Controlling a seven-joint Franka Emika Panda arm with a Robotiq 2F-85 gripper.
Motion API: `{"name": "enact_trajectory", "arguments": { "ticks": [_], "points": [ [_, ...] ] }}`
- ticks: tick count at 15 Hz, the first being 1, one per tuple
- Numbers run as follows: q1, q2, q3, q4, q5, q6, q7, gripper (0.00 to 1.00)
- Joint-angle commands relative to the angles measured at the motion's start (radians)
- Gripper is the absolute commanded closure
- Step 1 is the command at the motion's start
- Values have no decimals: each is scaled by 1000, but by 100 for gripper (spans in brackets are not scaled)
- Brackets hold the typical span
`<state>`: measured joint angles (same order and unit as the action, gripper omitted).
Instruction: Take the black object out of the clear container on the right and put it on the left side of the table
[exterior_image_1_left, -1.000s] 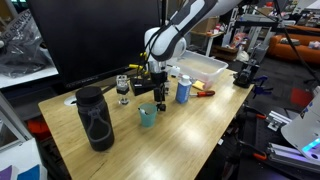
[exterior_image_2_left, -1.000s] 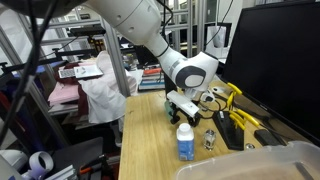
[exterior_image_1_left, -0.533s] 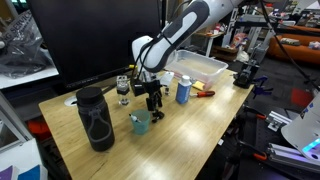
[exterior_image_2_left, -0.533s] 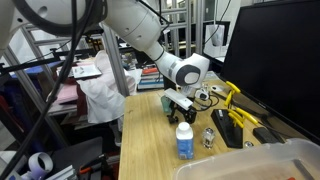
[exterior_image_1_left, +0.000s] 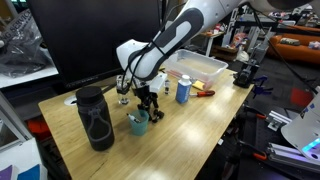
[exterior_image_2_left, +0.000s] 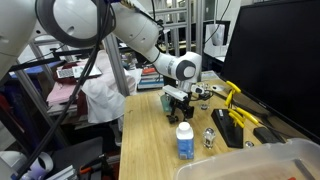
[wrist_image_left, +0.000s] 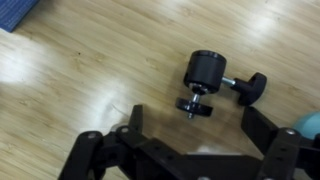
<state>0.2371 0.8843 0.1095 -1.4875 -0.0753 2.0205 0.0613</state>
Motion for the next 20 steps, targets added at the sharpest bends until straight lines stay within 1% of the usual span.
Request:
{"name": "enact_trajectory", "arguments": {
  "ticks": [1,8,11,20],
  "points": [
    [18,79,-2,76,8,88,21,0],
    [29,81,-12,67,14,178,81,0],
    [22,87,-3,71,31,199,83,0],
    [26,97,-3,77,37,244,106,0]
  ]
}}
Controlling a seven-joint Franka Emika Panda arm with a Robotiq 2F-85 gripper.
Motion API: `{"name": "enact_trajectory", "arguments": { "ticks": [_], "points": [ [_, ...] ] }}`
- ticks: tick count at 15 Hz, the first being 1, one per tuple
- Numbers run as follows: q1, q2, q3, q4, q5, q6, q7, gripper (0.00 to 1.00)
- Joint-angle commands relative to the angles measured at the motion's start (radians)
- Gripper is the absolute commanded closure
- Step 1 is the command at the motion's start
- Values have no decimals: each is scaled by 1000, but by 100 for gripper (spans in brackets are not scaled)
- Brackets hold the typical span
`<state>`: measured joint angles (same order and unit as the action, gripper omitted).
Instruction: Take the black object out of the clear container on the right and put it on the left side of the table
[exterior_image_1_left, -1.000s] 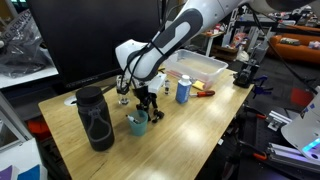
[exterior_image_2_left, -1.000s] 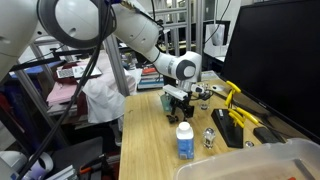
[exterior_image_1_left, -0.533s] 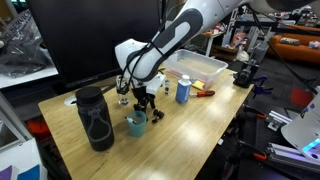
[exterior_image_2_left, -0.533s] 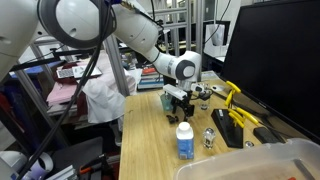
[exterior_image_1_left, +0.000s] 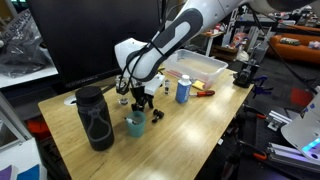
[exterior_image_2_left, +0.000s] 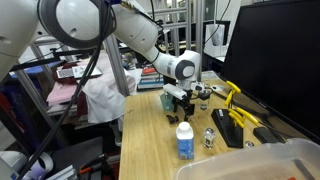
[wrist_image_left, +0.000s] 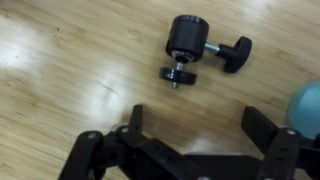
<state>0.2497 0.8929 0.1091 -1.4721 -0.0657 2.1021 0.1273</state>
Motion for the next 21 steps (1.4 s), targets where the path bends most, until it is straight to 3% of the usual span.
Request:
{"name": "enact_trajectory", "arguments": {
  "ticks": [1,2,9,21],
  "points": [
    [6,92,8,66,39,164,28,0],
    [6,3,-6,5,10,4,3,0],
    [15,-9,-16,-2,9,-2,37,0],
    [105,-329,-105,-312,-92,159,343,0]
  ]
}}
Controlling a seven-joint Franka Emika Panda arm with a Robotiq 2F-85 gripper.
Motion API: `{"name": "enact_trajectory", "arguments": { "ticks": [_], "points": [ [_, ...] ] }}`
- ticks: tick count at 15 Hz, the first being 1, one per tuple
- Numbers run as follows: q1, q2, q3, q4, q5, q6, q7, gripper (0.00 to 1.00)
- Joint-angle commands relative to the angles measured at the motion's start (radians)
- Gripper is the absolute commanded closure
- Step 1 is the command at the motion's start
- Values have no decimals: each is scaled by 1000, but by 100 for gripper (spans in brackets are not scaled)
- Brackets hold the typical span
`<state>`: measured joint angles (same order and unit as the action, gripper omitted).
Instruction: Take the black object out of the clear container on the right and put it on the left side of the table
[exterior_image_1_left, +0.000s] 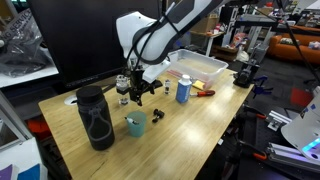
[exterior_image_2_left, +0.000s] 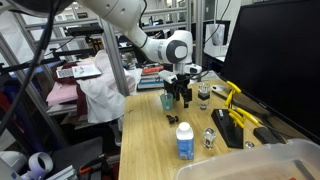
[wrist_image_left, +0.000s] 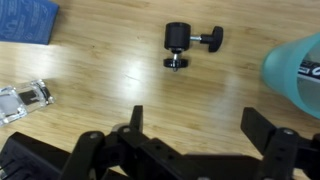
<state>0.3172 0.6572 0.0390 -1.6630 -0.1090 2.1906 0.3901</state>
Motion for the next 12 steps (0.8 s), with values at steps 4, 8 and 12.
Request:
{"name": "enact_trajectory", "arguments": {
  "ticks": [4,8,12],
  "points": [
    [80,-194,-46,-243,-153,164,193,0],
    [57,-143,-16,-167,-116,93,164,0],
    [54,-137,-18,-164,-115,93,163,0]
  ]
}}
